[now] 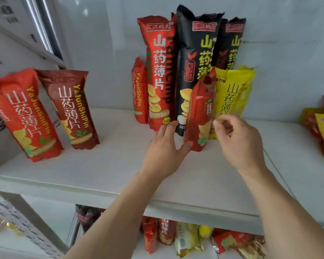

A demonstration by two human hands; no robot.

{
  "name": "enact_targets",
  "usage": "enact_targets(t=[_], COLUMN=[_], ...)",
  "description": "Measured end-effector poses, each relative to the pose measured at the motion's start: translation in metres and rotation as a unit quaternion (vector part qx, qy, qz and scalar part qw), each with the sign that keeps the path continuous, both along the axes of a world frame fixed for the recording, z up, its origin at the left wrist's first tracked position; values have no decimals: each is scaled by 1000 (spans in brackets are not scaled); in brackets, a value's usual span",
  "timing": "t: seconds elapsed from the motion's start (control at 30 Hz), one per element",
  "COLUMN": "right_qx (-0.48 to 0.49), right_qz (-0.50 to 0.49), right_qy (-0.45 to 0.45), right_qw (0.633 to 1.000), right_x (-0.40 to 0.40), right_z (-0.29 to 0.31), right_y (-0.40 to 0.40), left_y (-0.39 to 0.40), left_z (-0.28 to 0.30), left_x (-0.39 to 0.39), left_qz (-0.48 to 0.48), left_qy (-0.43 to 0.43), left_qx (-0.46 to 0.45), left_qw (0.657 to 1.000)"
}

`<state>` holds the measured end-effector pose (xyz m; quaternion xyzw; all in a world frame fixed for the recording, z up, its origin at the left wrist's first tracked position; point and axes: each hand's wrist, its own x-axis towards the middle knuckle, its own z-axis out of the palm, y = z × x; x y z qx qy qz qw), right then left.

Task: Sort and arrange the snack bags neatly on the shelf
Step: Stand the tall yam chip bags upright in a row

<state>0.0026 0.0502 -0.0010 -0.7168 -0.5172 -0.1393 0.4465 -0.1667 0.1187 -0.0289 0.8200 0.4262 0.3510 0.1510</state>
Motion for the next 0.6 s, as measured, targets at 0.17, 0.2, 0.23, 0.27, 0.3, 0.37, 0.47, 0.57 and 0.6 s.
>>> enact_targets(t=[0.17,0.2,0.23,0.27,0.3,0.37,0.47,0.57,0.6], right_qx=[-2,-6,-8,-9,-9,-8,3,-2,-10], right_qz=[15,27,43,59,70,75,83,94,95], right_qy=[142,168,188,204,218,241,281,299,292], right_qw=[990,985,981,977,973,967,956,950,952], right_x=[52,58,61,62,64,66,68,71,71], right_z=[-11,-12,-13,-13,-14,-13,-18,-28,-29], right_y=[30,37,42,46,50,57,66,71,71], left_y=[3,6,9,12,15,20,23,23,23], left_z=[6,4,3,1,-1,-2,1,4,5], left_x=[50,56,62,66,70,74,77,70,66], left_qz=[1,6,9,11,13,21,15,-5,-13], left_qy=[-98,-114,-129,-142,-154,-169,-194,-204,-207], left_qx=[-108,-128,-147,-163,-175,-184,-194,-203,-206], left_qw=[989,985,981,976,972,968,962,958,956])
